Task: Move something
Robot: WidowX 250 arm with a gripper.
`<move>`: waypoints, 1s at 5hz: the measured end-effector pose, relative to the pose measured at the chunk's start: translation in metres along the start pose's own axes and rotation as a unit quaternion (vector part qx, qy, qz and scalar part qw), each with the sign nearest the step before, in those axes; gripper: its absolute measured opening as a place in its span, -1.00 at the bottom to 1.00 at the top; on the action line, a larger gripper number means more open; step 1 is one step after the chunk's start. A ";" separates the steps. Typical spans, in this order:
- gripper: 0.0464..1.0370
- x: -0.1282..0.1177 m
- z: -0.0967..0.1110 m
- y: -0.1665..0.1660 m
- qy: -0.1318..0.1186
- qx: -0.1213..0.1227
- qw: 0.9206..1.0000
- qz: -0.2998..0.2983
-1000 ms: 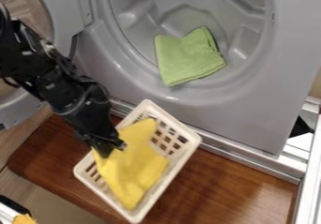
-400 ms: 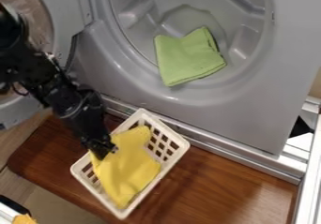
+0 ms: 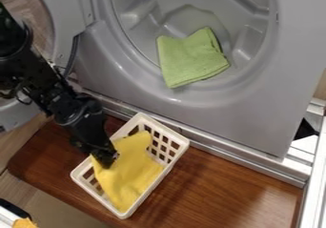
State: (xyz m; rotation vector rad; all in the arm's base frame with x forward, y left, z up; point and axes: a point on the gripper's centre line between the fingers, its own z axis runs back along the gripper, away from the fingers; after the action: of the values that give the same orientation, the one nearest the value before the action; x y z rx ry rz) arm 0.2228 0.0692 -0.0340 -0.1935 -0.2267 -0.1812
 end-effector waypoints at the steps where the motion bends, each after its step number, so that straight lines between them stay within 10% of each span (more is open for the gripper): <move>1: 0.84 0.005 0.012 0.001 -0.007 0.013 1.000 -0.003; 5: 0.93 0.023 0.081 -0.028 -0.072 0.009 0.993 -0.091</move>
State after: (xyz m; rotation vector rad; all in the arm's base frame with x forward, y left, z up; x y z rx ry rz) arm 0.2229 0.0552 0.0536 -0.1687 -0.3907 -0.3475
